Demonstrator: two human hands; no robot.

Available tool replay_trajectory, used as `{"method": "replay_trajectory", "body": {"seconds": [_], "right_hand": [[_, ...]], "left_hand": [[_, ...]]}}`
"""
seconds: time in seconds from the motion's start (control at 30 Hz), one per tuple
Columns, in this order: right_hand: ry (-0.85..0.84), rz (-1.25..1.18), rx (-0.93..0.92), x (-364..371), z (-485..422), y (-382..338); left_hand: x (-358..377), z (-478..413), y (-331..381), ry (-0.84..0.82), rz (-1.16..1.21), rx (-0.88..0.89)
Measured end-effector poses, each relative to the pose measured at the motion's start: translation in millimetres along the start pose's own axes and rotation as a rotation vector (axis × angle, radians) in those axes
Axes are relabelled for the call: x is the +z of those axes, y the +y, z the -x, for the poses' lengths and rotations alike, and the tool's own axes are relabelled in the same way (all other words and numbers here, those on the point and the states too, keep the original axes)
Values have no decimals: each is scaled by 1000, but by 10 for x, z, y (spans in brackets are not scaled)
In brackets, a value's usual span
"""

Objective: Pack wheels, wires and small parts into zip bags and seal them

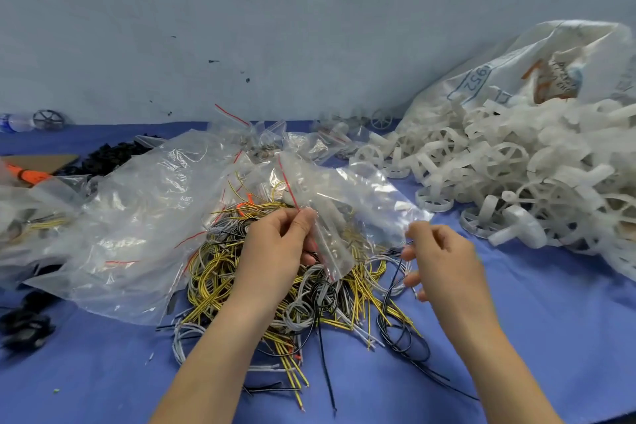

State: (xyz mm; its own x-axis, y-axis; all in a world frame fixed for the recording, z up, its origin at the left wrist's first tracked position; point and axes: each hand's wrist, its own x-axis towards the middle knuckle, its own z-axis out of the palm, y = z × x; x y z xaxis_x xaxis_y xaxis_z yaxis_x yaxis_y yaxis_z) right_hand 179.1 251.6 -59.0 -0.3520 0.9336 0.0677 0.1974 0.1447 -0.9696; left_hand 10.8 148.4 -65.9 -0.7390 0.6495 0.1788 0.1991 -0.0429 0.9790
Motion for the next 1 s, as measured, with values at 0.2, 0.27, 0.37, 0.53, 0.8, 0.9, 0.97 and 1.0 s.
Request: {"method": "replay_trajectory", "body": {"seconds": [0.2, 0.27, 0.37, 0.53, 0.8, 0.9, 0.97, 1.0], "right_hand": [[-128, 103, -308, 324, 97, -97], [-161, 54, -267, 379, 58, -82], [-180, 14, -199, 410, -2, -62], [-113, -59, -217, 398, -39, -68], [265, -260, -374, 228, 66, -347], [384, -221, -631, 195, 185, -500], [390, -59, -739, 229, 212, -505], [368, 61, -740, 254, 191, -467]], "left_hand": [[197, 73, 52, -123, -4, 30], [234, 99, 59, -154, -32, 34], [257, 140, 66, -192, -144, 84], [257, 181, 101, -237, -197, 122], [134, 43, 178, 61, -20, 159], [198, -19, 171, -138, -56, 109], [284, -5, 134, -355, -122, 17], [321, 22, 114, -444, -172, -17]]}}
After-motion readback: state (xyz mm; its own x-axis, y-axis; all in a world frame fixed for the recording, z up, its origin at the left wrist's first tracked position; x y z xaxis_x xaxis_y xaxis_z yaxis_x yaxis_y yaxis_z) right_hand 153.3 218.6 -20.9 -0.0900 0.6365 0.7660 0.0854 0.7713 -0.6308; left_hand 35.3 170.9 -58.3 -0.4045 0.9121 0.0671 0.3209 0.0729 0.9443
